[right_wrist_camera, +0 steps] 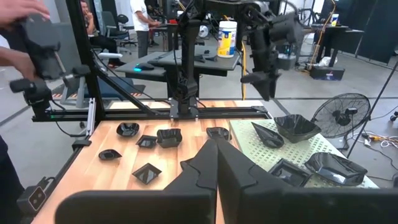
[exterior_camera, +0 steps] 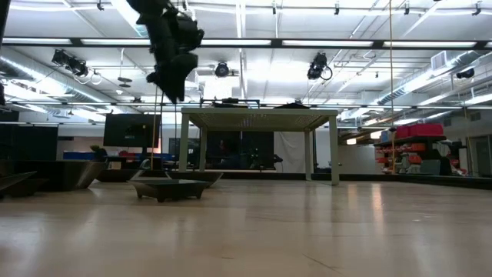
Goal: Pick & Place Mini shaped plates
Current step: Stack the drop shaped plate on top of the drop shaped plate on the shelf
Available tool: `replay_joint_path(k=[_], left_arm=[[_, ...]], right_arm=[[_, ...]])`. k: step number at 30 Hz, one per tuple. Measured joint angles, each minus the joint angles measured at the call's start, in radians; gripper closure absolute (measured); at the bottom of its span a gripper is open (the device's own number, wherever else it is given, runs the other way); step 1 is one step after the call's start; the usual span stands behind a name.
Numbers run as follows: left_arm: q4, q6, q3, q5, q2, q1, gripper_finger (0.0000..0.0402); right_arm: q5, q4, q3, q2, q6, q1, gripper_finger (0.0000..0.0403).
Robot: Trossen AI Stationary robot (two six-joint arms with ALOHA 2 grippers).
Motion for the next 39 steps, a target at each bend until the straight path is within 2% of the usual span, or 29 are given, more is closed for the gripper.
replay_joint_path(k=[5,11,15,22,25,30,39], left_arm=[[0.086,-0.061,-0.132,0.01,-0.006,0.036,0.022],[0.197,-0.165,-0.256,0.131,-0.006,0.087,0.022],[0.233,-0.189,-0.339,0.136,-0.006,0.117,0.022],[0.39,-0.247,-0.477,0.19,-0.005,0.132,0.022],[0.444,-0.267,-0.503,0.205,0.007,0.123,0.022],[0.454,-0.269,-0.506,0.152,0.052,0.114,0.022],[0.508,-0.29,-0.506,0.149,0.138,0.106,0.022]], right_arm=[[0.0,0.0,0.0,0.0,0.0,0.0,0.0399],[0.0,0.0,0.0,0.0,0.0,0.0,0.0399],[0.0,0.0,0.0,0.0,0.0,0.0,0.0399],[0.0,0.0,0.0,0.0,0.0,0.0,0.0399],[0.0,0.0,0.0,0.0,0.0,0.0,0.0399],[0.0,0.0,0.0,0.0,0.0,0.0,0.0399],[0.0,0.0,0.0,0.0,0.0,0.0,0.0399]])
